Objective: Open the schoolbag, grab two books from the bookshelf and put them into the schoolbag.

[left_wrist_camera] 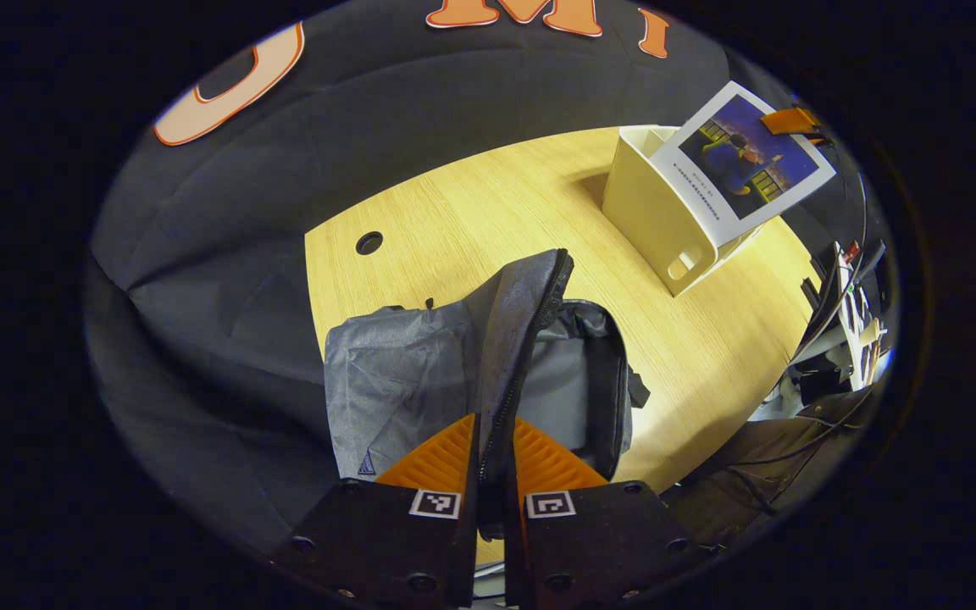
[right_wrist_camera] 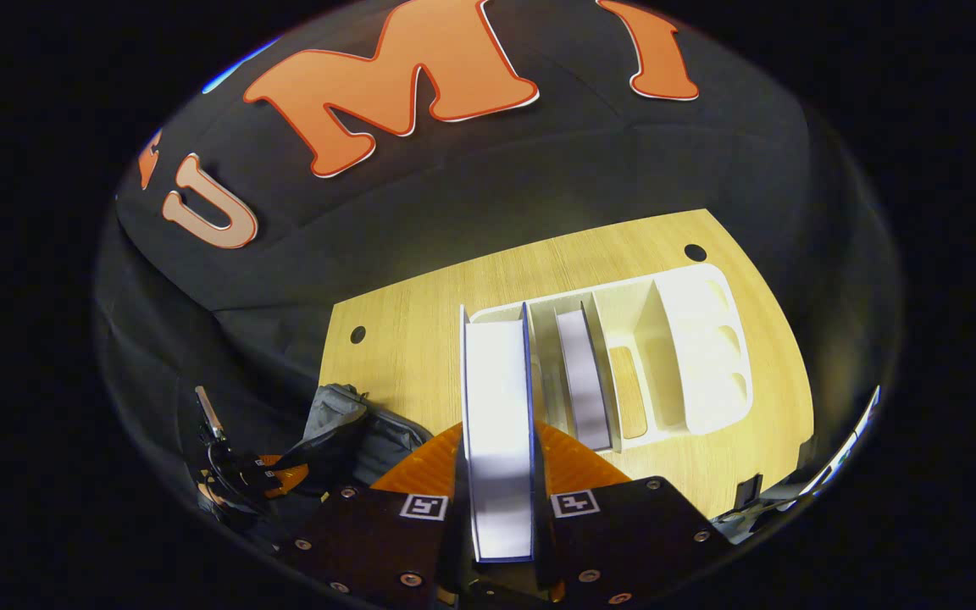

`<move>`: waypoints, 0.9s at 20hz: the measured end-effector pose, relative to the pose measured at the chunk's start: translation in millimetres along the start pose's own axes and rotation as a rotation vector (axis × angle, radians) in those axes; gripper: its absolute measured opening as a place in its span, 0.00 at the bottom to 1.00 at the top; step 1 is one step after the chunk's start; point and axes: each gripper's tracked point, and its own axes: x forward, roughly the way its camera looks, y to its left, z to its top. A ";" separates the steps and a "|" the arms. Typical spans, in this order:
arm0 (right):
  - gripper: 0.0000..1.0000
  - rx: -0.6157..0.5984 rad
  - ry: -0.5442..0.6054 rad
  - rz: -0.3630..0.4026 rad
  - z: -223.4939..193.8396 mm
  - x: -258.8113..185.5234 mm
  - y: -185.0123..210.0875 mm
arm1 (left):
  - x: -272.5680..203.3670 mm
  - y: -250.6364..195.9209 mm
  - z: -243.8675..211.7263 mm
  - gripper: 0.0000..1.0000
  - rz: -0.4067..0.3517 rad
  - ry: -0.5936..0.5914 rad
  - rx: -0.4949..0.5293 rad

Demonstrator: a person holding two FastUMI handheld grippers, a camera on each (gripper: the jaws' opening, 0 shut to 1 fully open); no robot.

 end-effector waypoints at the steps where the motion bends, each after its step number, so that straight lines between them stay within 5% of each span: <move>1: 0.29 0.000 -0.002 0.006 -3.2 -3.5 0.3 | -0.2 -1.5 -1.4 0.14 -0.002 -0.001 -0.003; 8: 0.29 0.016 -0.021 0.104 -26.3 -25.8 18.4 | -0.6 -1.7 -6.8 0.14 -0.007 0.002 -0.025; 18: 0.30 0.051 0.087 0.301 -86.7 14.4 89.8 | -6.7 1.3 -10.3 0.09 0.015 -0.004 -0.045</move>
